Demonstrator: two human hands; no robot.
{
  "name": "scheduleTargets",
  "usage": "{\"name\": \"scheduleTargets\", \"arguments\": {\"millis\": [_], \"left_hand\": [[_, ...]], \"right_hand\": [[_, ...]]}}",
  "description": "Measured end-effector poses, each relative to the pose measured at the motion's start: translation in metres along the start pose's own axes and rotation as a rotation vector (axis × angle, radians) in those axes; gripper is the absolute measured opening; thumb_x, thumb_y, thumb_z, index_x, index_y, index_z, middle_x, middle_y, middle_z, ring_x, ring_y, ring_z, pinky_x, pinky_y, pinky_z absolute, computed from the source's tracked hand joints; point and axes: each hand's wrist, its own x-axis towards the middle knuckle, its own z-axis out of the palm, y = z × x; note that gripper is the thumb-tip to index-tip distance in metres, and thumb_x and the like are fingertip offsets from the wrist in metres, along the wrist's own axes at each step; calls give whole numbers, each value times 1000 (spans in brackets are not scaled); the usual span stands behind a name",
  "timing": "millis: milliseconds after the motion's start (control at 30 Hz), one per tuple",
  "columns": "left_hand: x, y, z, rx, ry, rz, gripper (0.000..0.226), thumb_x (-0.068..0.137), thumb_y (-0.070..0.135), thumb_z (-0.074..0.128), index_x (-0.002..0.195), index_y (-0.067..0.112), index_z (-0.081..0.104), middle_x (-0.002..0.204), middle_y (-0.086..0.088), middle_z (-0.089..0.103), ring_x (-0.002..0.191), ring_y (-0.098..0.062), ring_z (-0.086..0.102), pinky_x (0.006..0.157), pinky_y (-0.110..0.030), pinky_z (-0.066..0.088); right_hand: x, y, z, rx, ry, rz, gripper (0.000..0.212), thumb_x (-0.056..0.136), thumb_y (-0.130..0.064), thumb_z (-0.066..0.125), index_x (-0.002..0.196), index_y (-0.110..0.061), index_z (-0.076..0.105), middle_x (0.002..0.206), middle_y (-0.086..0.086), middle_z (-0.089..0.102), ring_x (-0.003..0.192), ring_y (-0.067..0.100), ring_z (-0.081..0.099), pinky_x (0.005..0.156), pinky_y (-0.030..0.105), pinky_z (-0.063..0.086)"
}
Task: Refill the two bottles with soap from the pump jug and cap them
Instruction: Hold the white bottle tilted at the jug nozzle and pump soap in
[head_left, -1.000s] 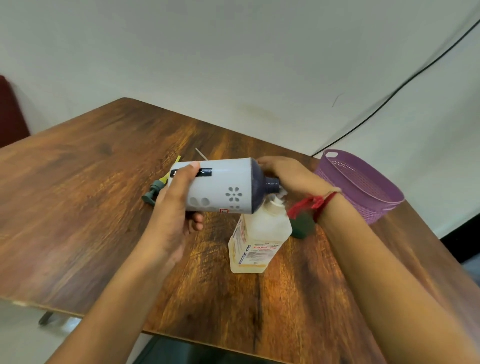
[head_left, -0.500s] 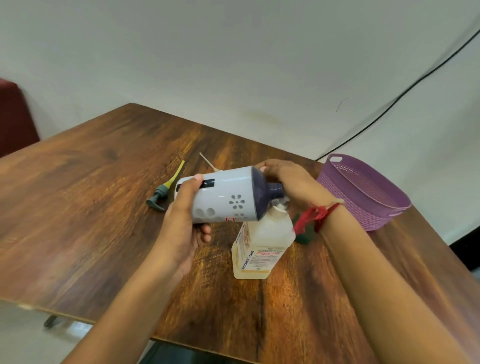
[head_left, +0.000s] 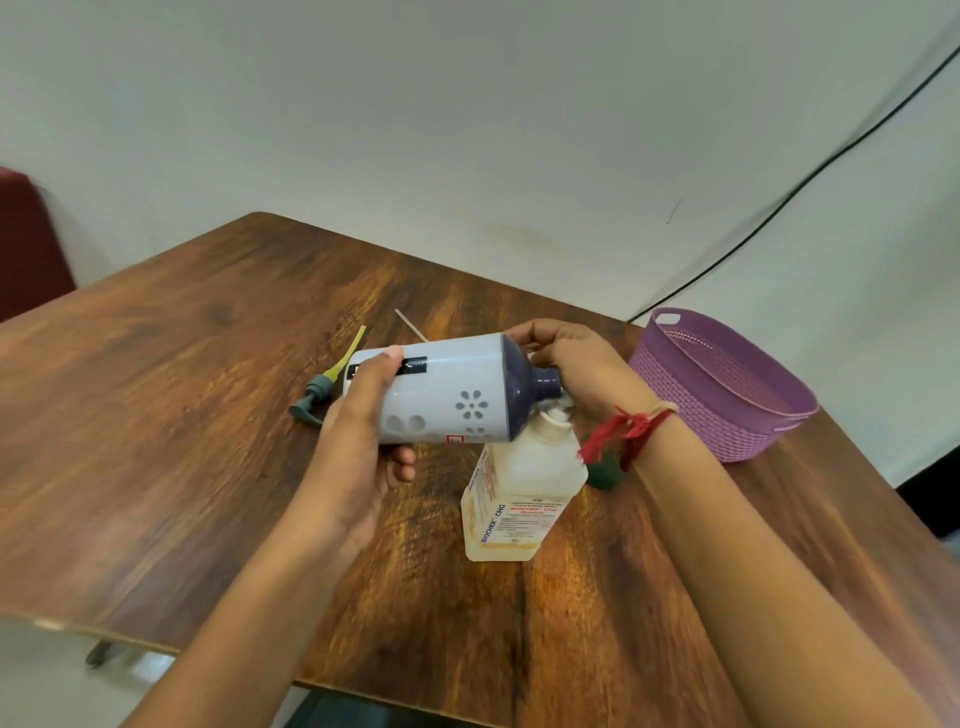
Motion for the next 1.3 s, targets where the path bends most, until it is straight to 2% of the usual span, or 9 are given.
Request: {"name": "scheduleTargets", "arguments": {"millis": [133, 233, 367, 567, 733, 867, 967, 1133, 1300], "left_hand": [[-1, 3, 1, -11, -24, 14, 25, 88, 47, 48, 89, 23, 56, 68, -2, 52, 41, -6, 40, 36, -15, 36], [0, 4, 3, -9, -29, 26, 26, 88, 47, 48, 90, 22, 55, 69, -3, 52, 41, -5, 40, 35, -15, 36], [1, 1, 2, -5, -18, 13, 25, 87, 48, 49, 89, 23, 56, 68, -1, 53, 42, -5, 40, 36, -16, 36], [4, 4, 3, -39, -29, -2, 30, 84, 52, 55, 90, 22, 56, 66, -3, 52, 38, -6, 41, 33, -15, 37], [5, 3, 0, -14, -31, 0, 34, 82, 55, 56, 92, 22, 57, 69, -3, 53, 41, -6, 41, 35, -15, 37], [5, 3, 0, -16, -30, -6, 36, 81, 54, 54, 95, 21, 57, 70, -4, 52, 42, -6, 41, 36, -15, 37], [6, 2, 1, -27, -33, -13, 43, 75, 57, 59, 97, 20, 57, 67, -2, 52, 41, -5, 41, 35, -15, 37], [7, 1, 0, -16, -41, -4, 44, 70, 57, 57, 94, 21, 59, 65, -1, 54, 42, -5, 42, 35, -16, 37], [7, 1, 0, -53, -45, -26, 39, 71, 55, 63, 91, 22, 60, 62, -1, 54, 38, -4, 41, 33, -15, 37]], "right_hand": [[6, -10, -5, -140, -58, -17, 37, 90, 10, 35, 77, -14, 60, 88, 5, 58, 72, 14, 55, 47, 14, 47], [7, -6, -5, -47, -79, 14, 37, 92, 6, 35, 79, -14, 63, 89, 6, 61, 73, 16, 57, 53, 19, 48], [5, 3, -5, 19, -46, 21, 40, 92, 5, 33, 80, -15, 66, 88, 9, 63, 66, 17, 58, 47, 18, 47], [12, -8, -10, -199, -106, -103, 36, 91, 6, 37, 78, -16, 62, 88, 3, 60, 77, 16, 56, 63, 21, 46], [7, -1, -8, -63, -126, -19, 39, 90, 8, 34, 81, -16, 64, 89, 5, 61, 74, 15, 57, 53, 16, 49], [11, -6, -8, -241, -131, -15, 34, 92, 6, 34, 89, -11, 63, 94, 4, 60, 75, 13, 55, 52, 12, 48], [13, -10, -10, -307, -132, -34, 29, 94, 3, 36, 88, -10, 61, 86, 2, 59, 70, 11, 54, 49, 10, 46], [9, -1, -9, -121, -103, -25, 32, 92, 5, 37, 83, -12, 62, 87, 2, 61, 70, 11, 56, 47, 10, 46], [16, -10, -12, -347, -141, -37, 32, 93, 2, 36, 79, -14, 60, 91, 5, 59, 73, 13, 53, 59, 16, 47]]}}
